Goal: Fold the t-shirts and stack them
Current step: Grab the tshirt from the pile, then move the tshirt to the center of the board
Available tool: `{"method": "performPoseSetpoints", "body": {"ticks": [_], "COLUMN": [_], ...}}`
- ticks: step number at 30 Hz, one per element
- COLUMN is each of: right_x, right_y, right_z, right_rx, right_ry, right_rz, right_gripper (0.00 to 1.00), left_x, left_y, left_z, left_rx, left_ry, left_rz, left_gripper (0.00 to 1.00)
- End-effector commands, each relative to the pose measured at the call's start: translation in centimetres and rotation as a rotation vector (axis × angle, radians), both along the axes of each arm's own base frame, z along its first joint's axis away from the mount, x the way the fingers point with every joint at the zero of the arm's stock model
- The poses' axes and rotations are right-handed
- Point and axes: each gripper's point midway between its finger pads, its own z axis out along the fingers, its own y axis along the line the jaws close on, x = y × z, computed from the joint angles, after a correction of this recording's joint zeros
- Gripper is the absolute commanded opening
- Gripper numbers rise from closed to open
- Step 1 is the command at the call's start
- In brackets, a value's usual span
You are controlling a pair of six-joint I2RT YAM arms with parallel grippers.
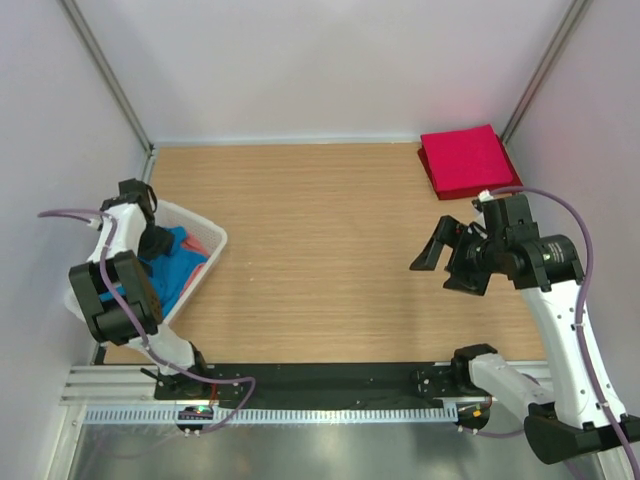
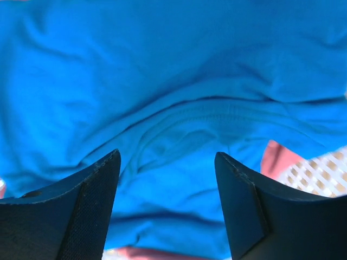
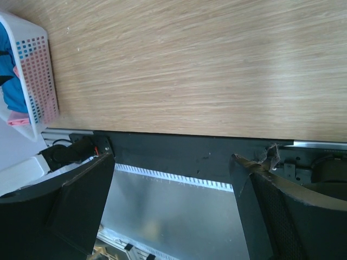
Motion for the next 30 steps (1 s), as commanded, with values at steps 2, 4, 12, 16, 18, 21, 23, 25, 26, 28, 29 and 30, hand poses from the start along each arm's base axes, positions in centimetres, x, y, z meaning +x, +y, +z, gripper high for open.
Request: {"method": "performPoseSetpoints", "body": {"ticks": [2, 4, 12, 16, 18, 21, 23, 25, 26, 28, 29, 30], "right_x": [0.4, 0.9, 2.6, 2.9, 3.3, 3.6, 3.9, 4.4, 4.7, 5.2, 5.3, 5.5], "right_y": [0.2, 0.3, 0.8, 0.9, 0.9, 0.3, 0.3, 0.0, 0.0, -0.2, -0.2, -0.3], "right_z": [-0.6, -0.4, 1.4, 2.0, 2.6, 3.4, 4.1, 5.2, 5.3, 5.9, 6.0, 5.9], "right_rx": [-0.028, -0.029, -0.024, -0.03, -0.04, -0.068, -0.068, -0.076, -0.072, -0.067, -0.06, -0.064], "right_ry": [0.0, 0.003, -0.014, 0.002, 0.003, 0.015, -0.002, -0.039, -0.04, -0.066, -0.07, -0.07], "right_rz": [0.036, 0.038, 0.041, 0.042, 0.04, 0.013, 0.003, -0.028, -0.046, -0.079, -0.096, -0.106], "right_gripper": [0.95, 0.95, 0.95, 0.95, 0.95, 0.95, 0.95, 0.95, 0.95, 0.94, 0.95, 0.95], "left_x": [1.2, 1.0, 4.2, 6.2, 7.2, 8.7, 9.4, 11.1, 11.7, 12.2, 11.9, 11.5], "left_y": [0.4, 0.7, 0.9, -1.3, -3.8, -6.8, -8.5, -13.7, -16.5, -24.9, -27.7, -30.2], "left_z": [-1.0, -1.5, 9.0, 18.7, 22.6, 30.6, 34.1, 37.1, 38.5, 40.6, 41.2, 40.7], "left_rx": [-0.014, 0.0, 0.092, 0.151, 0.127, 0.108, 0.077, -0.084, -0.157, -0.351, -0.395, -0.431], "left_ry": [0.016, 0.042, -0.166, -0.448, -0.584, -0.824, -0.936, -1.075, -1.137, -1.227, -1.237, -1.217], "left_rz": [-0.029, -0.021, -0.09, -0.106, -0.138, -0.182, -0.217, -0.361, -0.436, -0.632, -0.699, -0.757], "left_gripper": [0.59, 0.37, 0.0, 0.0, 0.0, 0.0, 0.0, 0.0, 0.0, 0.0, 0.0, 0.0]}}
